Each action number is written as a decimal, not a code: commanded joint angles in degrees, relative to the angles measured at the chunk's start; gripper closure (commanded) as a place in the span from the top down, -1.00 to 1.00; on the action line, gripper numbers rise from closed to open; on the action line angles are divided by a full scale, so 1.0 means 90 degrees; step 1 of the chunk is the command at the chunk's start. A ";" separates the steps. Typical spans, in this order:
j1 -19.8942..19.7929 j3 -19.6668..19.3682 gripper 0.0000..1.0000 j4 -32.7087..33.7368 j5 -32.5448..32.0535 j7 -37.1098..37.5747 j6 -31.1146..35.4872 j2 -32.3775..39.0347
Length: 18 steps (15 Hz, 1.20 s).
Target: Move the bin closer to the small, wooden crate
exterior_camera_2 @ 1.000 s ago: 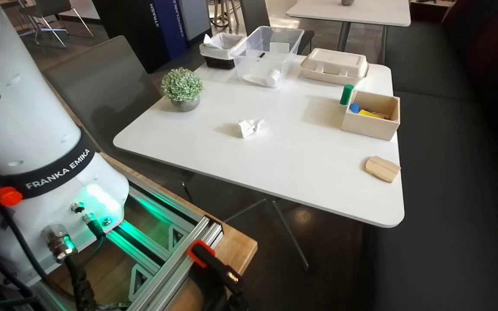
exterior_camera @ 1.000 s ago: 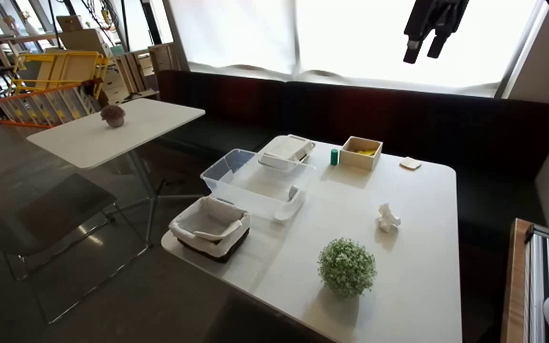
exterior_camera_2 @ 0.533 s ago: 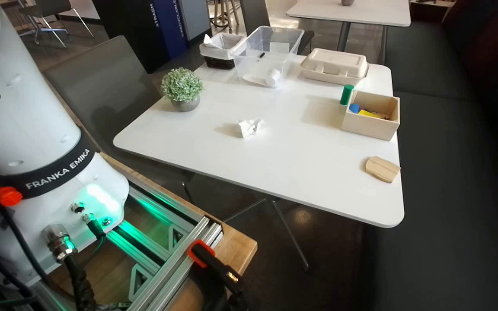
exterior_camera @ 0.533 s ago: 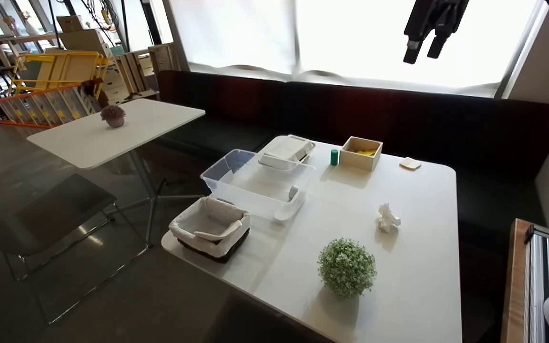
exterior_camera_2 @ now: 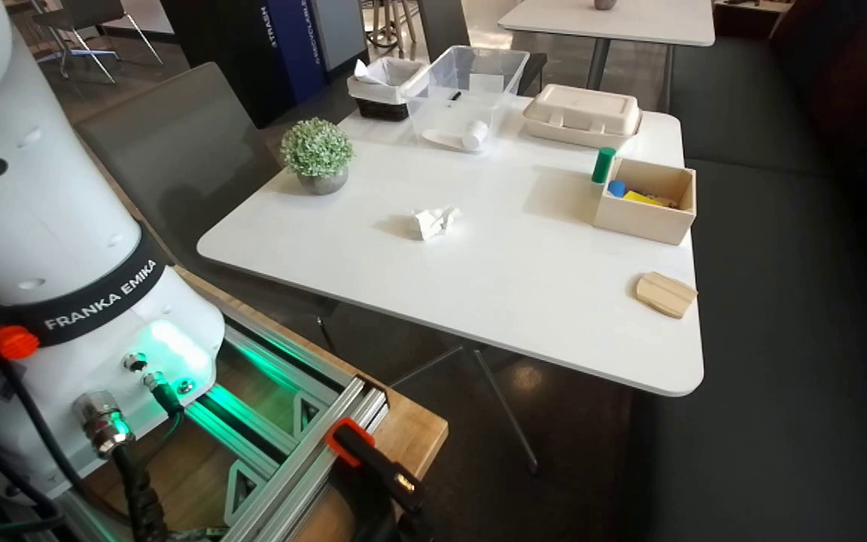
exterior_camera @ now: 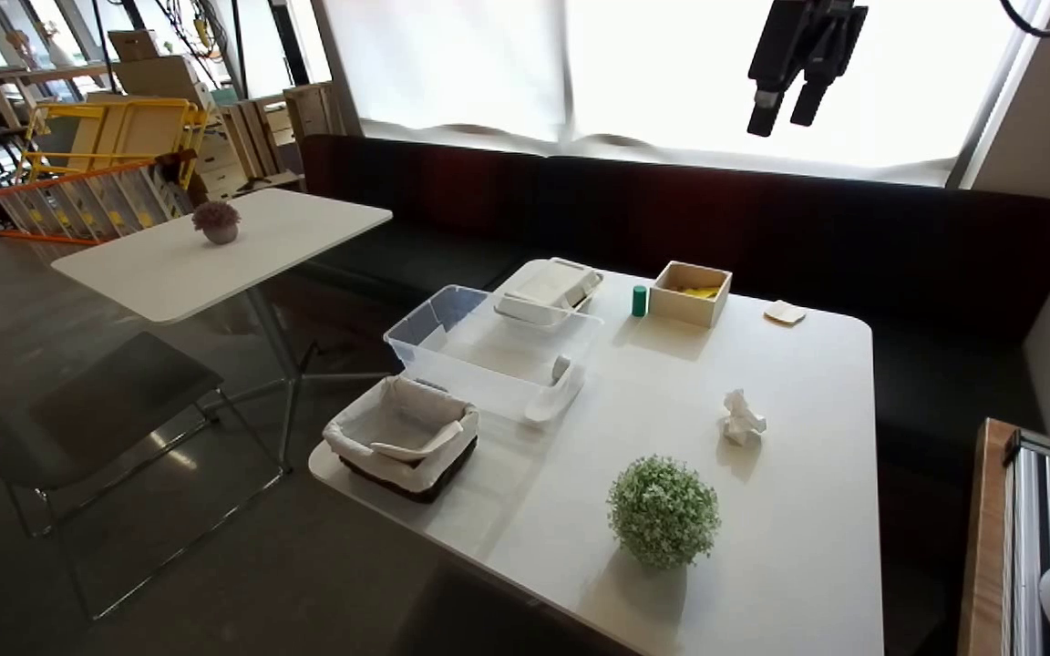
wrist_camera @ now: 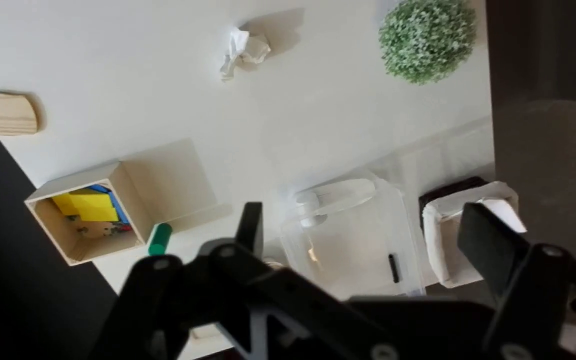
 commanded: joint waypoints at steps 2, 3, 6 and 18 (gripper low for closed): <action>0.0580 0.0537 1.00 0.0262 0.0581 0.0183 0.0335 0.0719; 0.0625 0.0665 1.00 0.0316 0.0571 0.0272 0.0606 0.0907; 0.0846 0.0971 1.00 0.0629 0.0718 0.0494 0.1471 0.1715; 0.1120 0.1343 1.00 0.2868 -0.0783 0.1864 0.2717 0.5347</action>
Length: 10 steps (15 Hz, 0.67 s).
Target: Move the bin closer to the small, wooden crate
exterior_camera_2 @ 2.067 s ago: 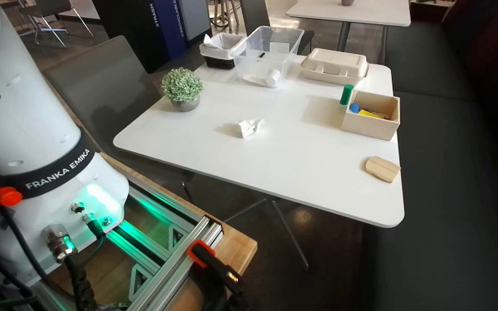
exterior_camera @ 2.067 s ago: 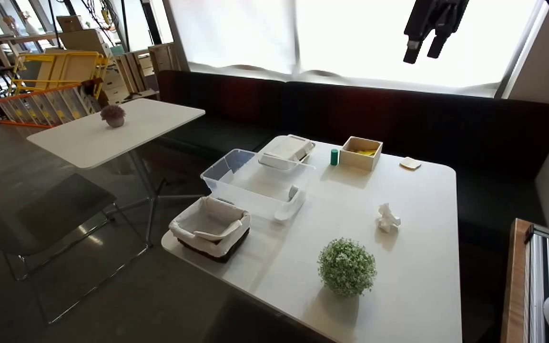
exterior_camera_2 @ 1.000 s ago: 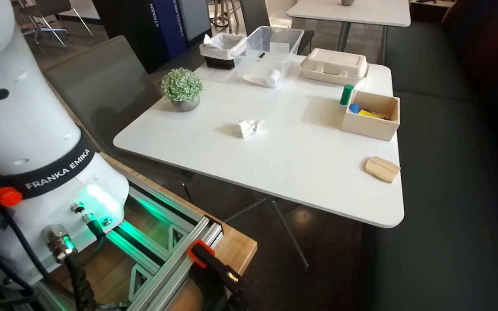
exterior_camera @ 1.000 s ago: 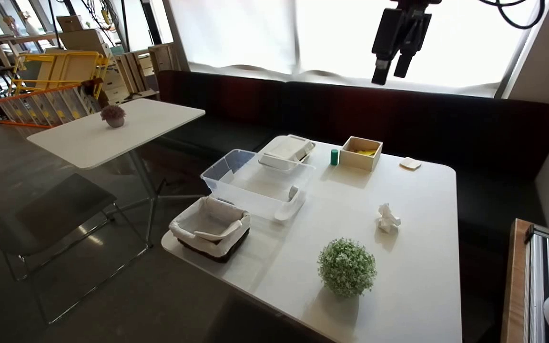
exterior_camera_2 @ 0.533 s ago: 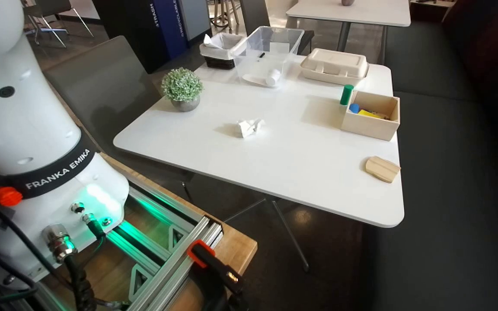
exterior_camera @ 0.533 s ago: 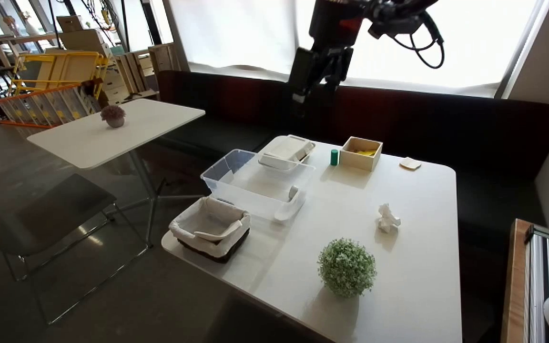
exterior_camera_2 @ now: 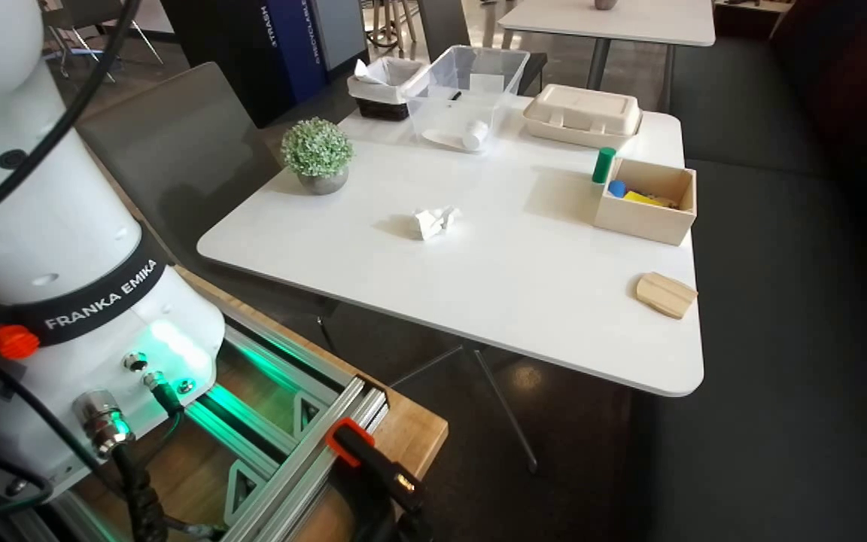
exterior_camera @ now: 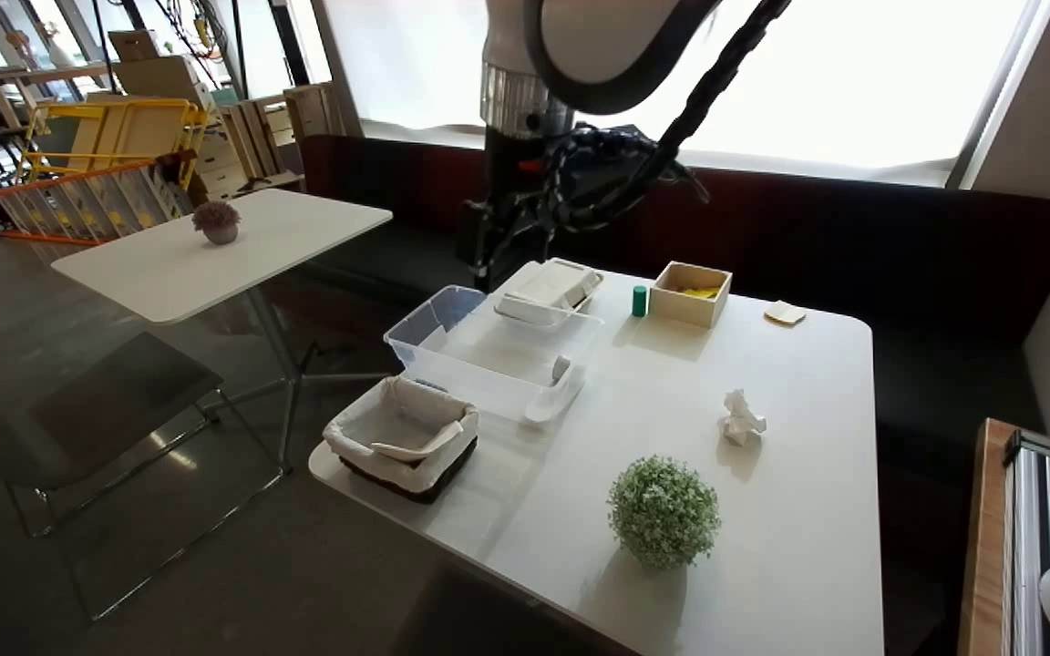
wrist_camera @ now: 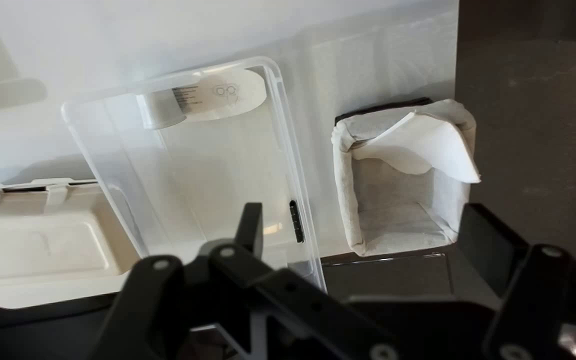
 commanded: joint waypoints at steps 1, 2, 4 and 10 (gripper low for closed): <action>0.0299 -0.0074 1.00 0.1012 -0.0281 0.0152 -0.0201 0.1148; 0.0367 -0.0077 1.00 0.1190 -0.0265 0.0072 -0.0207 0.1361; 0.0472 -0.0072 1.00 0.1542 -0.0208 -0.0182 -0.0197 0.1776; 0.0699 -0.0257 1.00 0.2348 -0.0406 -0.0503 -0.0266 0.2677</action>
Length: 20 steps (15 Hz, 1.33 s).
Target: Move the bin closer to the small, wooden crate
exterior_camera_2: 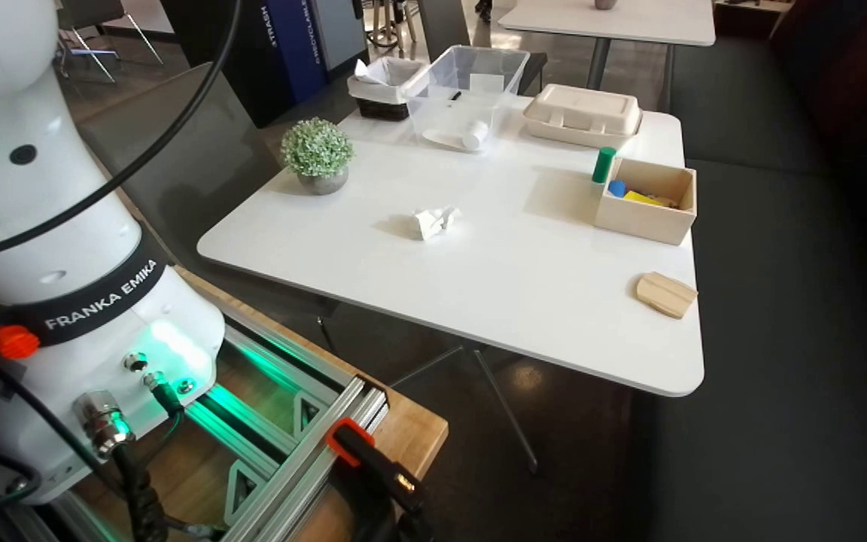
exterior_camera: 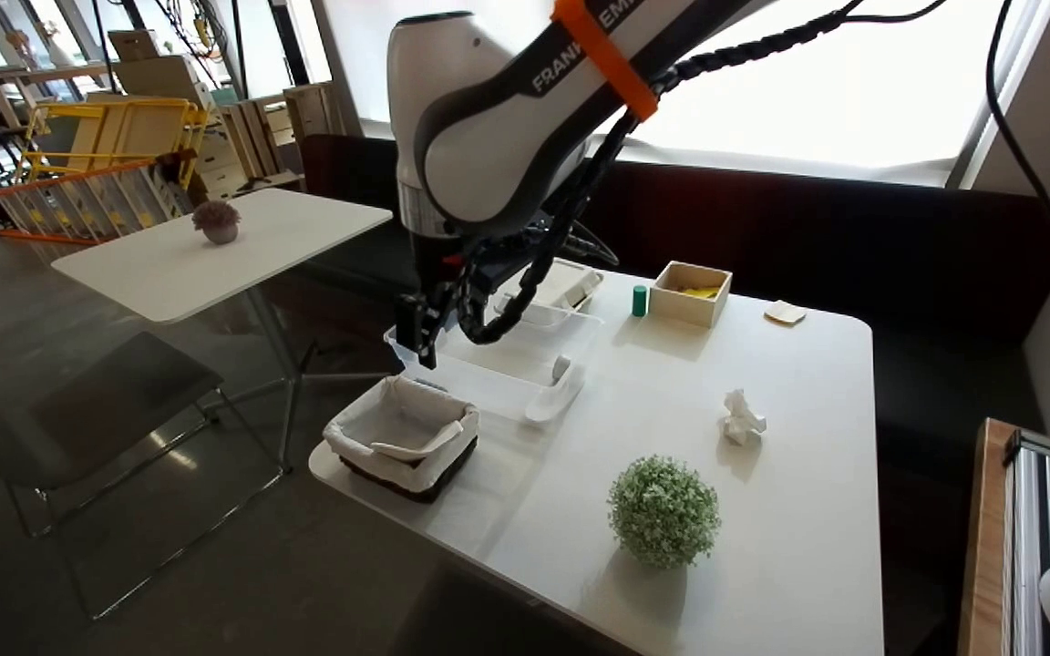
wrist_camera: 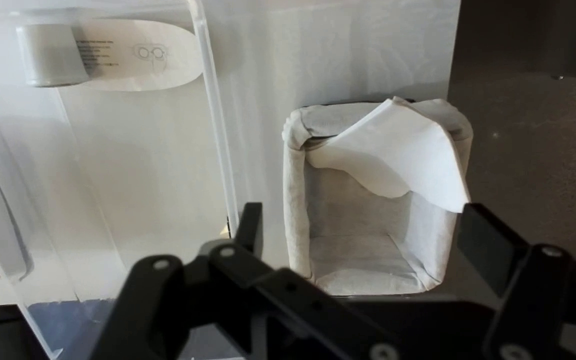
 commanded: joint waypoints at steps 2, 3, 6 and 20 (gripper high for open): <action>0.0152 -0.0164 1.00 0.0747 -0.0111 -0.0416 -0.0266 0.0667; 0.0119 -0.0157 1.00 0.0362 0.0041 -0.0291 -0.0019 0.0367; 0.0119 -0.0168 1.00 0.0549 0.0041 -0.0409 -0.0027 0.0561; 0.0730 -0.0626 1.00 0.1553 -0.0396 0.0380 -0.0082 0.1635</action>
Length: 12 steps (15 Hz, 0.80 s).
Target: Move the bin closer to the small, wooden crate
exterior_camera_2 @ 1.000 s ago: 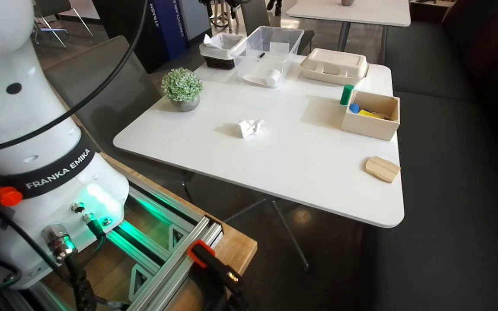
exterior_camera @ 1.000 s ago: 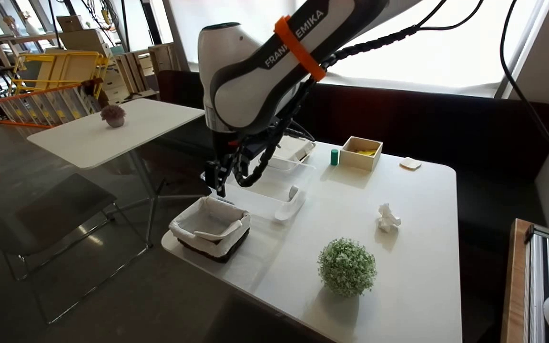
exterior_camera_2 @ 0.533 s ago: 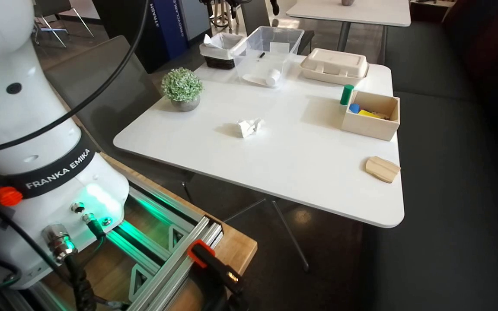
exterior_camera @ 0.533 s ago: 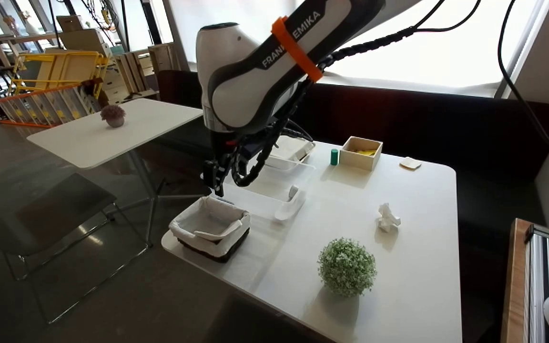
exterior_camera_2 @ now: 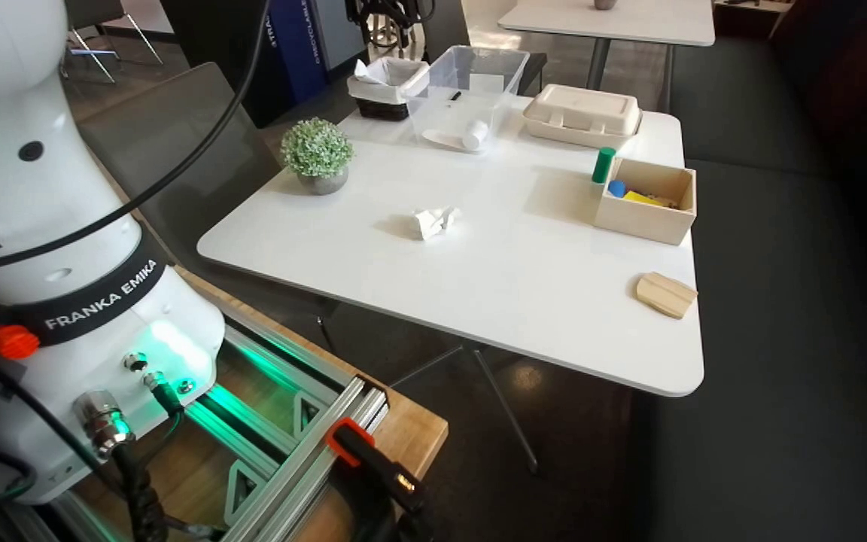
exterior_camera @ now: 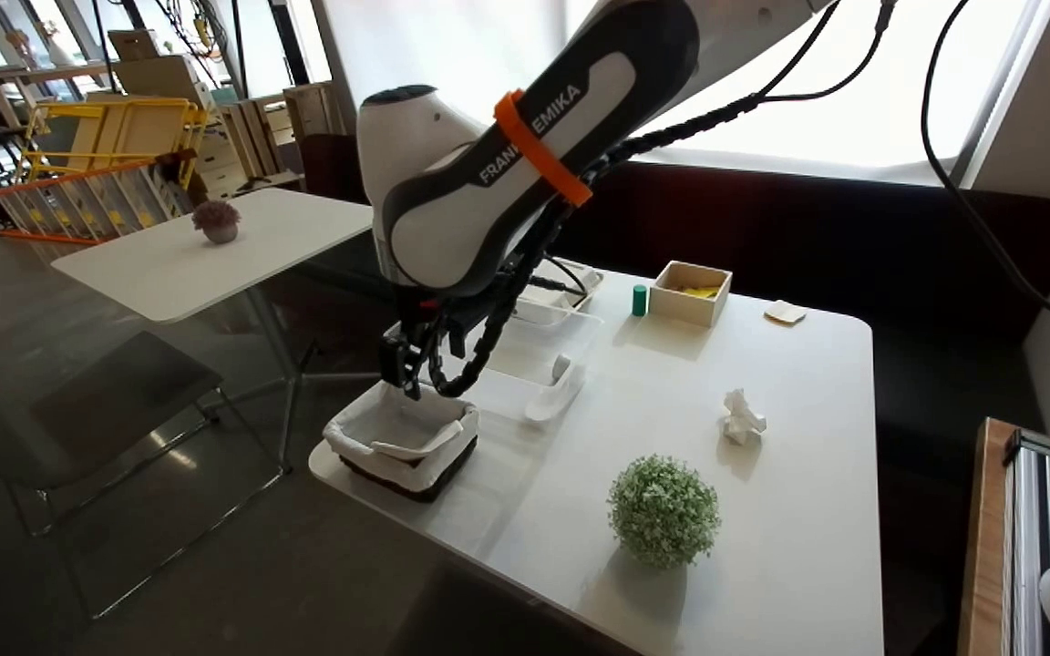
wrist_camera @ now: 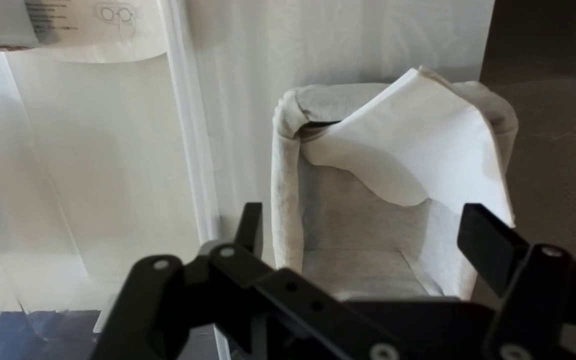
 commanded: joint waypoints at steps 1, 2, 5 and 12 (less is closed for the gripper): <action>0.0374 -0.0353 1.00 0.0644 -0.0340 0.0483 -0.0050 0.0583; 0.0428 -0.0424 1.00 0.0764 -0.0401 0.0564 -0.0035 0.0712; 0.0436 -0.0446 1.00 0.1157 -0.0346 0.0512 -0.0124 0.1062; 0.0394 -0.0534 1.00 0.1898 -0.0300 0.0420 -0.0024 0.1779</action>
